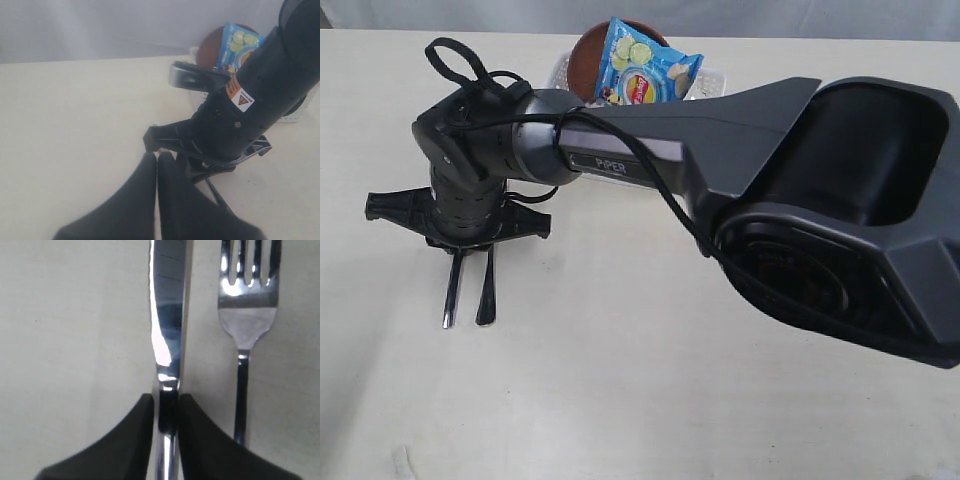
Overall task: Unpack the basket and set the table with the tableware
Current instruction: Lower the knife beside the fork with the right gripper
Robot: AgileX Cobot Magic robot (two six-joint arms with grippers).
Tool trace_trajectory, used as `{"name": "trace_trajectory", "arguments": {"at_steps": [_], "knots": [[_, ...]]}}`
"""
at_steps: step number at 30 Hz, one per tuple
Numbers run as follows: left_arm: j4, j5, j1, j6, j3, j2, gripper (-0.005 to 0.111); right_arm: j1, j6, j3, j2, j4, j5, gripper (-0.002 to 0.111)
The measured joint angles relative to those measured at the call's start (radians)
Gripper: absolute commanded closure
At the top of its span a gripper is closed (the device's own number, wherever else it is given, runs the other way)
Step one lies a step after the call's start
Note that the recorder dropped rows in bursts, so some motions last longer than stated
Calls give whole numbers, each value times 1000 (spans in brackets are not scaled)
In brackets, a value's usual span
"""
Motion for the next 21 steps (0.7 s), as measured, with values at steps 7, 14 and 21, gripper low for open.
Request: {"name": "trace_trajectory", "arguments": {"at_steps": [7,14,21], "knots": [[0,0,0,0,0,0,107,0,0,-2,0,2,-25,70],[0,0,0,0,0,0,107,0,-22,-2,-57,-27,-54,70],[0,0,0,0,0,0,107,0,-65,-7,-147,-232,71,91]]}}
